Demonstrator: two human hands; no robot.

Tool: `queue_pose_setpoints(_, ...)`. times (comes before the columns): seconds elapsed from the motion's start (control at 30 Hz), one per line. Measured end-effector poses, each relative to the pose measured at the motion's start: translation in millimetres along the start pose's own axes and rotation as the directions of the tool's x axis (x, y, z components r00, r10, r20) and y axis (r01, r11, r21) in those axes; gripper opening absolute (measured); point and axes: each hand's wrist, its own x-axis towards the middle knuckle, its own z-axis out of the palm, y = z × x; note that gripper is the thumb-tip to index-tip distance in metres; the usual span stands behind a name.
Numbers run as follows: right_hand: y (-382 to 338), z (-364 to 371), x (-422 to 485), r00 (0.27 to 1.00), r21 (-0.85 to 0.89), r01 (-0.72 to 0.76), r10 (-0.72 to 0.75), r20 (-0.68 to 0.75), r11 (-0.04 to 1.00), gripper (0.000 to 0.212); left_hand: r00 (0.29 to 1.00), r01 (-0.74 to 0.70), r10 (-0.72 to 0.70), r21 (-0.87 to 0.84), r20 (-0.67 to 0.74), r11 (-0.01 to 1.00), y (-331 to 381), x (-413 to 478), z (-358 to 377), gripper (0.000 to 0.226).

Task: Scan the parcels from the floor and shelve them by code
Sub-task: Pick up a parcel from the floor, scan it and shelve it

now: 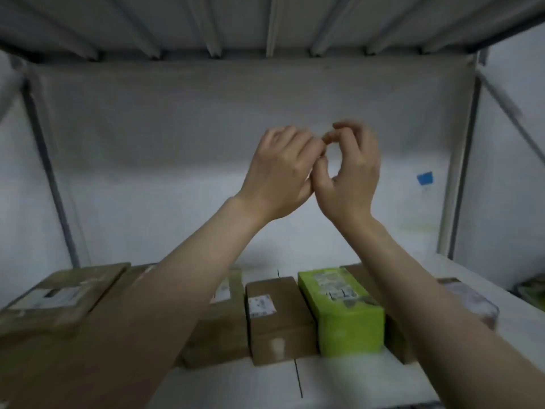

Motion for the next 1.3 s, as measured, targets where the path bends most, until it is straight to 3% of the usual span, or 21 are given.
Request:
queue_pose_setpoints(0.13,32.2,-56.7,-81.5,0.988,-0.089,-0.121,0.129,0.089,0.989,0.020,0.979,0.098,-0.057,-0.205,0.194,0.974,73.4,-56.5,20.7,0.021)
queue_pose_setpoints(0.23,57.9,-109.3,-137.9,0.958,-0.185,-0.216,0.244,0.148,0.959,0.019,0.917,0.289,-0.170,-0.305,0.361,0.907,135.6,-110.2,28.9,0.024)
queue_pose_setpoints(0.33,86.6,-167.0,-194.2,0.895,-0.304,-0.347,0.410,0.176,0.887,0.019,0.844,0.381,-0.156,-0.368,0.514,0.848,203.7,-164.4,31.4,0.022)
queue_pose_setpoints(0.47,109.7,-254.0,-274.4,0.758,-0.470,-0.454,0.606,0.243,0.757,0.023,0.685,0.512,-0.086,-0.394,0.723,0.763,292.7,-224.5,28.3,0.025)
queue_pose_setpoints(0.67,126.4,-369.3,-376.9,0.502,-0.675,-0.521,0.827,0.253,0.522,0.028,0.379,0.649,0.066,-0.316,0.923,0.692,397.2,-305.0,23.6,0.023)
queue_pose_setpoints(0.83,133.6,-422.2,-467.4,0.222,-0.804,-0.525,0.957,0.188,0.280,0.037,0.067,0.697,0.187,-0.180,0.980,0.694,465.8,-371.4,44.5,0.029)
queue_pose_setpoints(0.97,145.6,-437.2,-539.0,0.015,-0.876,-0.459,0.988,0.157,0.146,0.035,-0.093,0.675,0.248,-0.122,0.964,0.728,520.9,-422.1,75.9,0.026)
queue_pose_setpoints(1.13,167.8,-445.7,-626.6,-0.106,-0.889,-0.457,0.991,0.087,0.029,0.037,-0.191,0.613,0.265,-0.096,0.945,0.784,584.7,-481.2,125.2,0.039)
queue_pose_setpoints(1.3,200.0,-452.7,-718.1,-0.240,-0.921,-0.383,0.970,0.031,-0.066,0.057,-0.264,0.553,0.280,-0.093,0.923,0.828,640.5,-564.5,171.7,0.048)
